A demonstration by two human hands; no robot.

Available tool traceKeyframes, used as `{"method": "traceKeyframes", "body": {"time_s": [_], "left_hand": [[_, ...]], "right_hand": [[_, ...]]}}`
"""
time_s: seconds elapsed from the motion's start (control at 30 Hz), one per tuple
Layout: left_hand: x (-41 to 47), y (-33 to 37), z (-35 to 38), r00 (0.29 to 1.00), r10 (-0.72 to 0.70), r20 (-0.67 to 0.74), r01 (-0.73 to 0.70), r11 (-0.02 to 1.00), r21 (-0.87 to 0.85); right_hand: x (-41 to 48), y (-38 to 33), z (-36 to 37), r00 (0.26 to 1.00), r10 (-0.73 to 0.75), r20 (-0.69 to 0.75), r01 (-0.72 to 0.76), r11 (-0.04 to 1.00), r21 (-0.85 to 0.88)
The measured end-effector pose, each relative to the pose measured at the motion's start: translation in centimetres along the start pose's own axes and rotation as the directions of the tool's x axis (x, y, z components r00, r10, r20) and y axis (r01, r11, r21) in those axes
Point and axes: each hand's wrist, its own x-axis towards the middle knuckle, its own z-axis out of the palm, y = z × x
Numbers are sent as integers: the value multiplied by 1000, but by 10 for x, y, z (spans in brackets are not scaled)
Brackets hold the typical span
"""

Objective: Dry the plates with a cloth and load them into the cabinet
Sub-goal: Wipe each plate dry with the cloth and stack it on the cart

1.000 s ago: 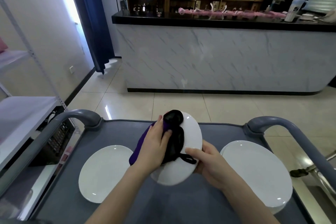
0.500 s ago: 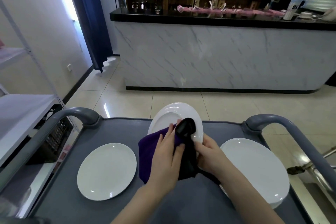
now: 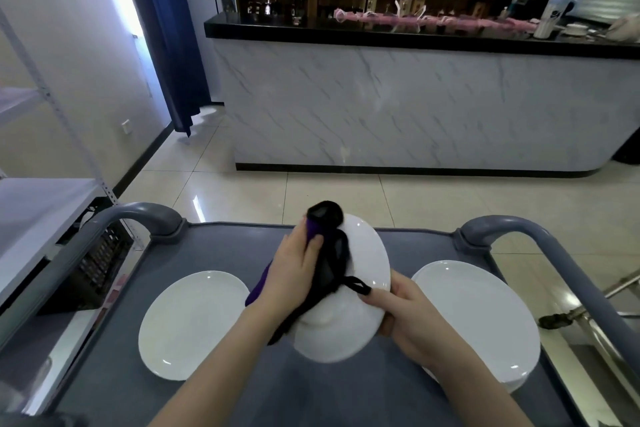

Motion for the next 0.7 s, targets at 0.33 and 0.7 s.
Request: {"method": "traceKeyframes", "body": {"time_s": [0.33, 0.7], "left_hand": [[-68, -12, 38, 992, -127, -5, 124, 976, -180], [-39, 4, 58, 989, -121, 85, 138, 962, -236]], "right_hand": [[4, -2, -21, 980, -70, -188, 91, 991, 101], [4, 10, -15, 983, -47, -179, 38, 998, -54]]}}
